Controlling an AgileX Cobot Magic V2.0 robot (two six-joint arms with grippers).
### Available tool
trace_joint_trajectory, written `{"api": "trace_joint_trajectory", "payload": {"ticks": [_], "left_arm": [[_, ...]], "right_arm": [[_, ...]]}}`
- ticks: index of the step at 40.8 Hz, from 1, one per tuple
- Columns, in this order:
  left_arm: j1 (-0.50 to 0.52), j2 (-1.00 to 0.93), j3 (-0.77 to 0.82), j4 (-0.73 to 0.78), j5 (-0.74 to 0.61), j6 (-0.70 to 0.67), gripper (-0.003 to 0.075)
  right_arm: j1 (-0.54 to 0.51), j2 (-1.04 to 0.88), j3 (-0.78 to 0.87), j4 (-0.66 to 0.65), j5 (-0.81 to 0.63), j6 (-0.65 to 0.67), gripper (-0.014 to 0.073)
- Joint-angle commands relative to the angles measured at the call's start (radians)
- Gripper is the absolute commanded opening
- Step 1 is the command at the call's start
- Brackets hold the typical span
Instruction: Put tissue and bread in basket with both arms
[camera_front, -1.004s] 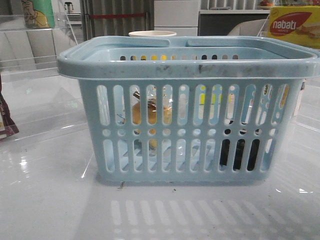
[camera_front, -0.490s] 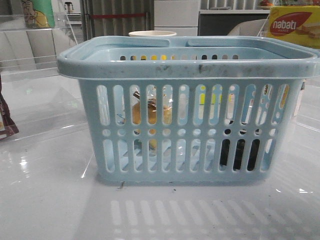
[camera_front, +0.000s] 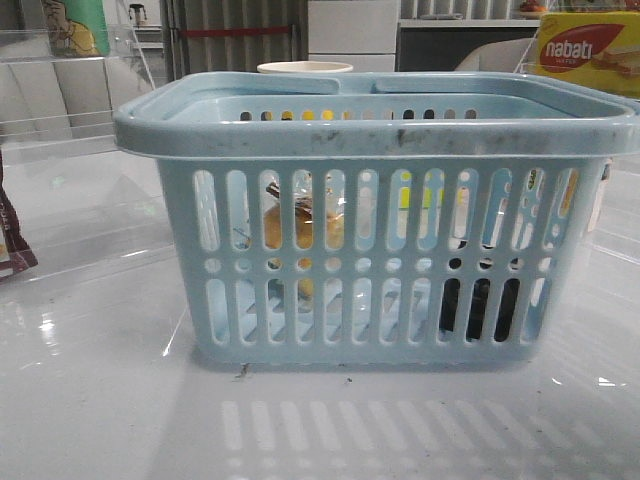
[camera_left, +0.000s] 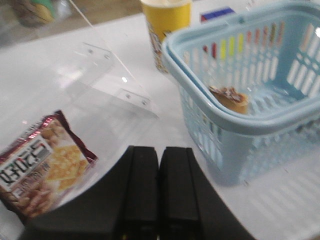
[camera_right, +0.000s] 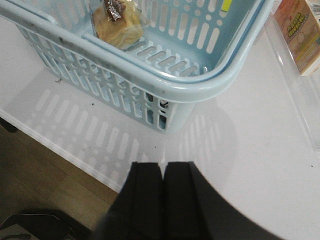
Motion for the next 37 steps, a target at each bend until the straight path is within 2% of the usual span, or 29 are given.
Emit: {"api": "trace_joint_trajectory", "payload": {"ticks": [1, 9, 14, 23, 37], "left_arm": [[0.094, -0.083, 0.074, 0.003, -0.231, -0.005, 0.0092], [0.284, -0.324, 0.389, -0.019, -0.464, -0.009, 0.0092], [0.345, -0.442, 0.535, -0.045, -0.557, -0.009, 0.0092], [0.348, -0.488, 0.667, -0.084, -0.698, -0.009, 0.0092], [0.315, -0.488, 0.664, -0.084, -0.690, -0.009, 0.0092]], "right_arm": [[-0.003, 0.003, -0.026, -0.011, -0.060, 0.000, 0.0057], [-0.003, 0.003, -0.026, -0.011, -0.060, 0.000, 0.0057], [-0.003, 0.003, -0.026, -0.011, -0.060, 0.000, 0.0057], [-0.003, 0.003, -0.026, -0.011, -0.059, 0.000, 0.0057], [-0.003, 0.003, -0.026, -0.011, -0.059, 0.000, 0.0057]]}}
